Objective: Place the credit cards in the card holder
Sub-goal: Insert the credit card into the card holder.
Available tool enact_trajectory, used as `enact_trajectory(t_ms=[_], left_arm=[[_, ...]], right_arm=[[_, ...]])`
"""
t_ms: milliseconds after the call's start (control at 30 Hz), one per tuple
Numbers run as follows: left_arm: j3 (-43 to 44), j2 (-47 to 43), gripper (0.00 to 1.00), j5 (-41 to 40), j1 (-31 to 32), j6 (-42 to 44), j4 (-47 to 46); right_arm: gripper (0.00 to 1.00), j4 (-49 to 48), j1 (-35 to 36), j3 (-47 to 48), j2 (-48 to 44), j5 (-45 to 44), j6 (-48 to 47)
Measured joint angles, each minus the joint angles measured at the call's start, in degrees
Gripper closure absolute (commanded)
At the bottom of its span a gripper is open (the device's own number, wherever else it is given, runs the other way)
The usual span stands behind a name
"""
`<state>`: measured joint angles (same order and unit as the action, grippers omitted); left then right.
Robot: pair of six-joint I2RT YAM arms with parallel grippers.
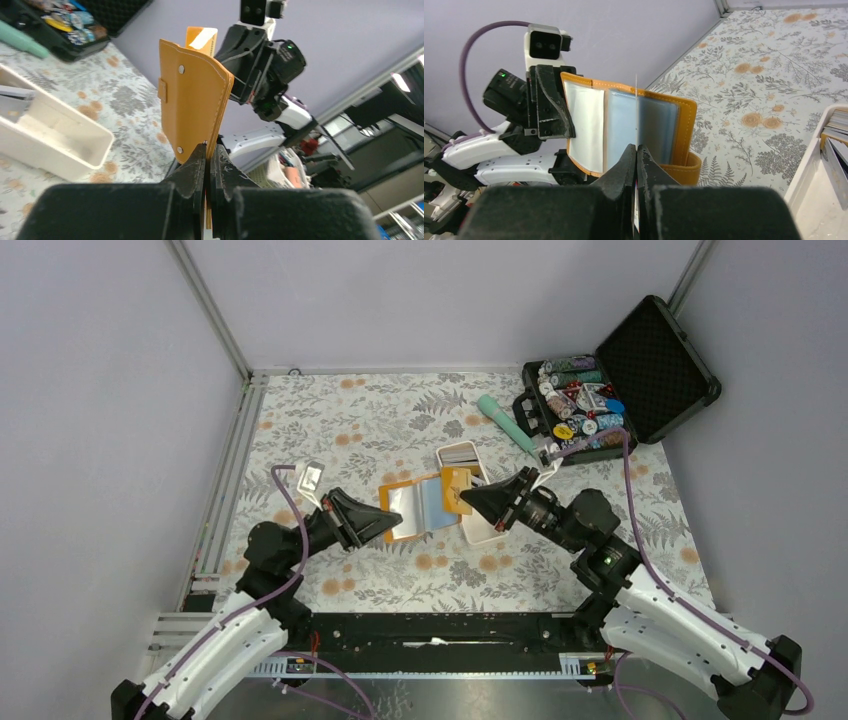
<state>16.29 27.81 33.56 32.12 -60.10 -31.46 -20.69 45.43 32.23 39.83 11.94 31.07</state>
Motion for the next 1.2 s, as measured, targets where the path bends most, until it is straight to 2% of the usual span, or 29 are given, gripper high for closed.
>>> enact_trajectory(t_ms=[133,333,500,767,967,1033,1067,1200], left_arm=[[4.5,-1.0,1.00,-4.6,0.0,4.1,11.7],[6.3,-2.5,1.00,-10.8,0.0,7.5,22.5],[5.6,2.8,1.00,-14.6,-0.3,7.8,28.8],[-3.6,16.2,1.00,-12.4,-1.8,6.9,24.4],[-4.8,27.6,1.00,-8.9,-3.0,7.3,17.4],[-4.8,31.0,0.91,-8.3,-4.0,7.8,15.6],[-4.8,32.2,0.83,-8.2,-4.4,8.0,15.3],[-4.5,36.4,0.32,-9.0,-5.5,11.4,17.0]], right_arm=[[1.00,1.0,0.0,0.9,2.3,-1.0,0.0],[1.00,3.6,0.0,1.3,4.0,-4.7,-0.2],[1.00,8.6,0.0,2.7,3.6,-10.7,-1.1],[1.00,13.2,0.1,3.2,2.1,-15.6,-1.5],[1.00,14.7,0.1,3.2,2.3,-16.0,-1.3],[1.00,15.1,0.0,3.2,2.3,-16.0,-1.2],[1.00,15.3,0.0,3.2,2.3,-16.0,-1.2],[1.00,15.6,0.1,3.2,2.3,-16.0,-1.2]])
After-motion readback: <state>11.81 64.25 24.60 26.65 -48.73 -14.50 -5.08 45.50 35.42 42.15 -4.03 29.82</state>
